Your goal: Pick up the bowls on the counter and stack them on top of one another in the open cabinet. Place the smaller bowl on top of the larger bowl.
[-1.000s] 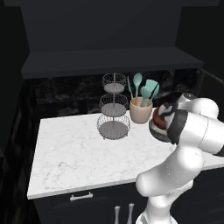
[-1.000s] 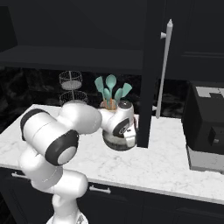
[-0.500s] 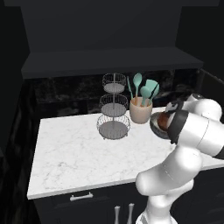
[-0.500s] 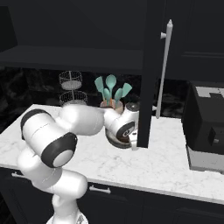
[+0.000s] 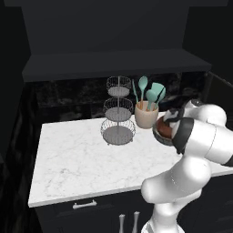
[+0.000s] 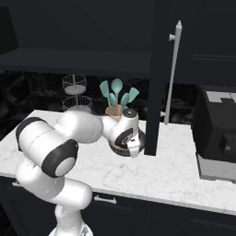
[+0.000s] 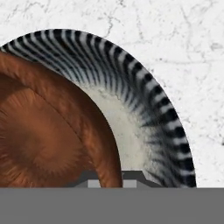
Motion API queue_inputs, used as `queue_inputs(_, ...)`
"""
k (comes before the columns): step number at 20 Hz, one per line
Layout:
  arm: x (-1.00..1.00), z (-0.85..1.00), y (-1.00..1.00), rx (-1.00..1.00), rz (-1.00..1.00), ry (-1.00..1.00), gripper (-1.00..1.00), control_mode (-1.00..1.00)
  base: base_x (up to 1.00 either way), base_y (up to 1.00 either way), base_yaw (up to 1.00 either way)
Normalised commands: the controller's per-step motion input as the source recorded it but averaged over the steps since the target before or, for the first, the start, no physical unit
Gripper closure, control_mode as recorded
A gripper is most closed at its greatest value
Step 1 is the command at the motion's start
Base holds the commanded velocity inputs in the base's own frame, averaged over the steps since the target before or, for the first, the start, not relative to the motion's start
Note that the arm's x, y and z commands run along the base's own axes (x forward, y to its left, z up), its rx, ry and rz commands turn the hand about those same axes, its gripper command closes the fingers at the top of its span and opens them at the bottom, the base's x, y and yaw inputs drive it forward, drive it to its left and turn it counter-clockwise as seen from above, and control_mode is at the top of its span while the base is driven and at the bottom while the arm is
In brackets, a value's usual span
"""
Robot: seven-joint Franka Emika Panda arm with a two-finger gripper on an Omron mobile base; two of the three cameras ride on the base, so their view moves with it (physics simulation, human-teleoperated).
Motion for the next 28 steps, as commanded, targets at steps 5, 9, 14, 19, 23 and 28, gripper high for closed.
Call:
queue_inputs(5,0.29,0.08,0.00,0.09,0.00,0.03,1.00,-1.00,0.00,0.00,0.00)
queue_inputs(9,0.16,-0.09,0.00,0.04,0.00,0.10,1.00,-1.00,0.00,0.00,0.00)
queue_inputs(14,0.02,-0.16,0.00,0.00,0.00,0.03,1.00,-1.00,0.00,0.00,0.00)
queue_inputs(19,-0.19,0.21,0.00,0.00,0.00,-0.05,-1.00,-1.00,0.00,0.00,0.00)
queue_inputs(23,-0.17,0.51,0.00,0.00,0.00,-0.07,-1.00,-1.00,0.00,0.00,0.00)
queue_inputs(28,-0.28,0.30,-0.10,0.00,0.00,-0.09,-1.00,-1.00,0.00,0.00,0.00)
